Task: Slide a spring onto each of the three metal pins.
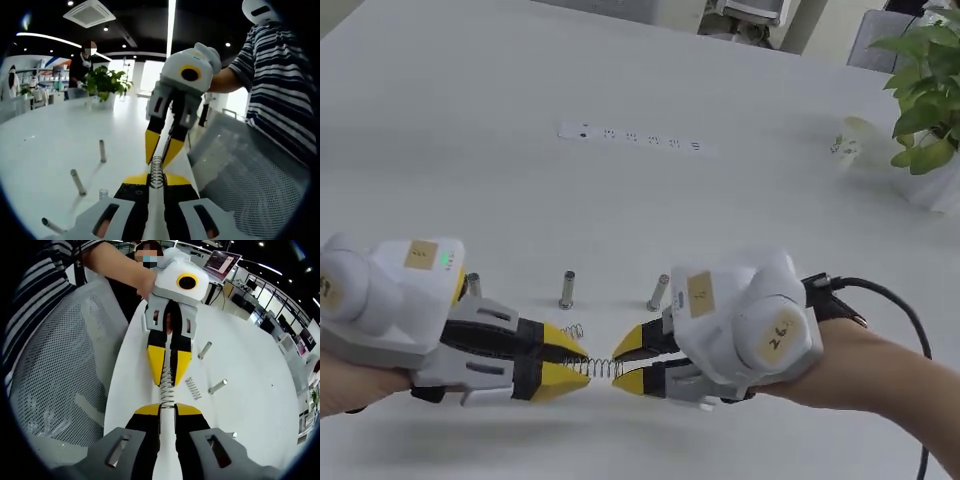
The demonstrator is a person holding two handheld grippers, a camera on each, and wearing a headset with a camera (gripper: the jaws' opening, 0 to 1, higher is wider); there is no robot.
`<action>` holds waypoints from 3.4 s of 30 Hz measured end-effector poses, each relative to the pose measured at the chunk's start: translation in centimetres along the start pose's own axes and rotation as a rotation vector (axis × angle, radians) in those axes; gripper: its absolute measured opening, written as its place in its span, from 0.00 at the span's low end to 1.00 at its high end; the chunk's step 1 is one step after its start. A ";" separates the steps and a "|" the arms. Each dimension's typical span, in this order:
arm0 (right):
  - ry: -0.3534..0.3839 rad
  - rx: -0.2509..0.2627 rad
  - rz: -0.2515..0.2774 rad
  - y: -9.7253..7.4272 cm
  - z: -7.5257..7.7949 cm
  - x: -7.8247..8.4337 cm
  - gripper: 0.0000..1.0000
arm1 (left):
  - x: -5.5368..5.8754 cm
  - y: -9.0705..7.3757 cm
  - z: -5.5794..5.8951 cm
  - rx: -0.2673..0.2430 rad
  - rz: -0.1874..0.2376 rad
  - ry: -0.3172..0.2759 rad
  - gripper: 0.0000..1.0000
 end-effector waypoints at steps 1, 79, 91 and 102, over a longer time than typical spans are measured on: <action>-0.005 0.000 0.005 -0.1 0.0 -0.1 0.07 | 0.1 0.0 0.0 -0.001 -0.006 0.003 0.02; -0.123 0.017 0.198 -1.1 -0.6 -5.8 0.08 | -0.2 -0.3 -0.1 -0.037 -0.020 -0.009 0.04; -0.120 0.027 0.206 -1.3 -0.6 -6.1 0.08 | -0.3 -0.5 -0.3 -0.050 -0.003 -0.033 0.08; -0.124 0.036 0.193 -1.1 -0.4 -6.1 0.08 | -0.2 -1.0 -0.5 -0.070 -0.003 -0.045 0.16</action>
Point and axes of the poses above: the centre of the closed fingertips' face, and the gripper's own axes: y roughly forward along the fingers, z roughly to its right, x roughly out of its underside, the point moved 7 cm from there along -y, roughly backward along the fingers, and after that the axes turned 12 degrees about y, right-handed, at the moved point
